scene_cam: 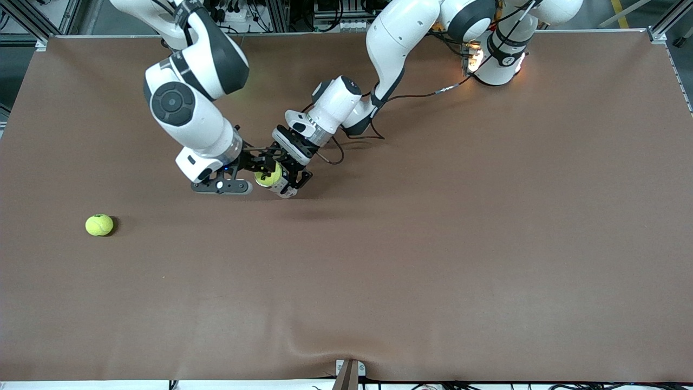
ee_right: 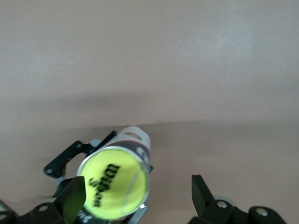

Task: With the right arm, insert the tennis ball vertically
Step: 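Open the right gripper to drop the ball into the can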

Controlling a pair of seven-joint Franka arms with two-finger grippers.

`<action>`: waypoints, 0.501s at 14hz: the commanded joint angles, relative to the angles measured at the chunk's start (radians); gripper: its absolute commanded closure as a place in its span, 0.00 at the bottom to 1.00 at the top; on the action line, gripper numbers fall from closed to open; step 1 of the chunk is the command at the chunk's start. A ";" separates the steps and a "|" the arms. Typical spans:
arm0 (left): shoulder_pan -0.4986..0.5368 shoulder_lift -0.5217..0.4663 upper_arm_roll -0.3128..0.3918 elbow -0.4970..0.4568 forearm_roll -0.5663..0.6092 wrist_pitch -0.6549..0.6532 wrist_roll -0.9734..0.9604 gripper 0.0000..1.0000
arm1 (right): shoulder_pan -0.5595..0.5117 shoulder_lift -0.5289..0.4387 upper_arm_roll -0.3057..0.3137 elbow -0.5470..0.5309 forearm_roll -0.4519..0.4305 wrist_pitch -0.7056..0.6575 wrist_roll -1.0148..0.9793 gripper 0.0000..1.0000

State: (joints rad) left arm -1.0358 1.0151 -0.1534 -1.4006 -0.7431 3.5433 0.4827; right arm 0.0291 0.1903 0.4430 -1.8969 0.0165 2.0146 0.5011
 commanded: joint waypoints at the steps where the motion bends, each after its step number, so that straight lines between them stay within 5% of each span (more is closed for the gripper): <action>1: -0.009 0.016 0.009 0.022 0.015 0.009 -0.012 0.23 | -0.028 0.006 0.003 -0.027 -0.004 0.013 -0.032 0.00; 7: -0.009 0.016 0.009 0.022 0.015 0.009 -0.012 0.23 | -0.023 0.038 0.003 -0.059 -0.009 0.087 -0.027 0.00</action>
State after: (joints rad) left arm -1.0358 1.0152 -0.1534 -1.4007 -0.7431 3.5435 0.4827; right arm 0.0108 0.2340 0.4382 -1.9431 0.0154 2.0870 0.4787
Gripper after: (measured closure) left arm 0.229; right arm 0.000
